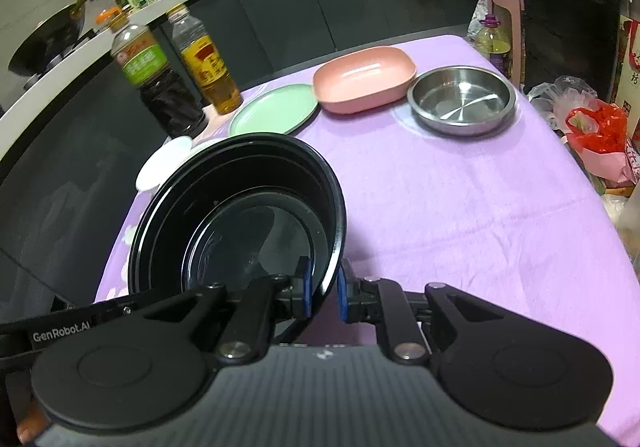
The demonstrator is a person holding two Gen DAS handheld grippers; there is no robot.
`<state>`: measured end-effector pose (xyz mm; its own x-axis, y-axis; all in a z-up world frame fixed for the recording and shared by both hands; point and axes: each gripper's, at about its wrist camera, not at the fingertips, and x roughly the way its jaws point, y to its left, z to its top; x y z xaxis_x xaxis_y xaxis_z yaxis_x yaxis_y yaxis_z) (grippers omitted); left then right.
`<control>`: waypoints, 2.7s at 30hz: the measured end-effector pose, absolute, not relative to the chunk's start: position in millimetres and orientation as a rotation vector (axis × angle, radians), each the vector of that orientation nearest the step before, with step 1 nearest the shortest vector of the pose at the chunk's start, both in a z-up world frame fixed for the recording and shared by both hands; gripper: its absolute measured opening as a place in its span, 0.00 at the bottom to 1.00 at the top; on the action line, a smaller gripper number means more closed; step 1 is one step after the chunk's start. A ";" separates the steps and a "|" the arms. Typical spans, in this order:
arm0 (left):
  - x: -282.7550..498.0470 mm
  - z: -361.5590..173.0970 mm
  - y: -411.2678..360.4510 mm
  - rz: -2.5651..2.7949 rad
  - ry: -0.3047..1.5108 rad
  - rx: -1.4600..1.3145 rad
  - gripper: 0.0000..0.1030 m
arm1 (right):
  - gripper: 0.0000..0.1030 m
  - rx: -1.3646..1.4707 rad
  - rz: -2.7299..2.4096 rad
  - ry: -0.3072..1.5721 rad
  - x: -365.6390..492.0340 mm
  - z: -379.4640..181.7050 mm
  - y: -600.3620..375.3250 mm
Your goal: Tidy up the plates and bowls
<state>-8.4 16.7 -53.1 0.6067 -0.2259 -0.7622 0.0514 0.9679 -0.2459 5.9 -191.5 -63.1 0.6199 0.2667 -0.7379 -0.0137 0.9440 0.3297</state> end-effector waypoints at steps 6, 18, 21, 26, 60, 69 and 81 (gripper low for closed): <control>-19.6 -59.6 22.3 -0.149 0.924 -0.207 0.15 | 0.15 0.295 0.185 0.918 -3.7 -70.0 -184.4; -23.5 -74.7 26.7 -0.145 0.971 -0.201 0.16 | 0.16 0.275 0.189 0.960 -9.7 -79.8 -177.3; -22.7 -78.4 27.7 -0.144 0.984 -0.205 0.16 | 0.16 0.273 0.190 0.971 -8.6 -82.0 -176.0; -21.2 -79.7 30.1 -0.143 0.986 -0.217 0.17 | 0.16 0.272 0.191 0.973 -7.3 -83.1 -175.0; -15.9 -52.3 58.2 -0.051 0.844 -0.279 0.34 | 0.35 0.311 0.182 0.910 2.4 -66.5 -197.9; 9.0 -50.9 71.3 0.022 0.829 -0.301 0.36 | 0.36 0.281 0.184 0.896 19.3 -62.6 -198.6; 51.3 -59.3 73.2 0.039 0.862 -0.313 0.36 | 0.36 0.239 0.220 0.930 59.7 -64.1 -181.8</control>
<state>51.3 73.2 -59.3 0.6528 -0.0916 -0.7519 -0.1596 0.9537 -0.2548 59.7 -181.8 -64.1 0.5787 0.2888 -0.7627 -0.0838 0.9513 0.2966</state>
